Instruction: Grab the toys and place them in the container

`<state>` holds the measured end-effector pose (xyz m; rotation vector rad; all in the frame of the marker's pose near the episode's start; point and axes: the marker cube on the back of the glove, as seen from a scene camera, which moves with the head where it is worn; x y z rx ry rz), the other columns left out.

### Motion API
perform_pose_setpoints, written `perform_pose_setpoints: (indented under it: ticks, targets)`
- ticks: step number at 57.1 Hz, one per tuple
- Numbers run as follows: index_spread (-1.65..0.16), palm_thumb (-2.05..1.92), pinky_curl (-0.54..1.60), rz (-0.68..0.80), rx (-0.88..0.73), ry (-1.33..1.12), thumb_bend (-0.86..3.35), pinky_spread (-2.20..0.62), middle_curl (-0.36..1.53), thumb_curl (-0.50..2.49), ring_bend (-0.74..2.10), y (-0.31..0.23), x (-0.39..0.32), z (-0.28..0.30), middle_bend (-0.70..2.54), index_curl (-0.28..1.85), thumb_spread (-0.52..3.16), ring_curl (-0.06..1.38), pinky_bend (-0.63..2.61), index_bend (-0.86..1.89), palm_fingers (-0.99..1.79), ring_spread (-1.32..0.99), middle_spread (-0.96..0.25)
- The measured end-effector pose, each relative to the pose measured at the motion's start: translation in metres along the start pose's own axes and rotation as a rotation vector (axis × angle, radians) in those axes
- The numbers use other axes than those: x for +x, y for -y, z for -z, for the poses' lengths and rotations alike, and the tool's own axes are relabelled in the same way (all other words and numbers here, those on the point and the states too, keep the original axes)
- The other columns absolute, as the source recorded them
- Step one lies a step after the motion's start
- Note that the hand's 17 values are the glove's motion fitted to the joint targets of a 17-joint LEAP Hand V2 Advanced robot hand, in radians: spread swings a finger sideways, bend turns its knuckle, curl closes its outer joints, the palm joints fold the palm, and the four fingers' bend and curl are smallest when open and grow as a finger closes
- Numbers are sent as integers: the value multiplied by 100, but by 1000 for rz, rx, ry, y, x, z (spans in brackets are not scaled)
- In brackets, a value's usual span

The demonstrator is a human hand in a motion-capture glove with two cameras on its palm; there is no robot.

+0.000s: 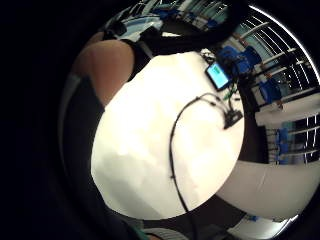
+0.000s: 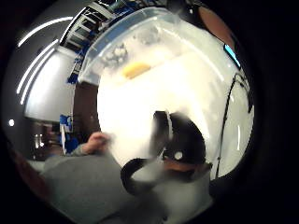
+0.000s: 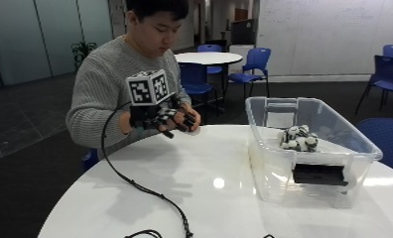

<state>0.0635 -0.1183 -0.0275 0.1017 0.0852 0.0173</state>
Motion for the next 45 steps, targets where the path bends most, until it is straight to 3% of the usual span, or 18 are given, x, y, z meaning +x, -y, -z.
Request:
perform_pose_setpoints:
  ticks: [7, 17, 45]
  targets:
    - [-40, 9, 32, -9, -20, 51, 0, 2, 47, 34, 54, -80, -30, -38, 21, 42, 151, 40, 94, 19, 4, -24, -25]
    - [-40, 9, 32, -66, -58, 96, 0, 2, 46, 34, 51, -137, -46, -65, 19, 43, 152, 38, 91, 19, 6, -23, -25]
    - [-41, 9, 31, -83, -54, 110, 0, 2, 44, 33, 48, -147, -47, -70, 20, 43, 152, 35, 85, 18, 9, -22, -24]
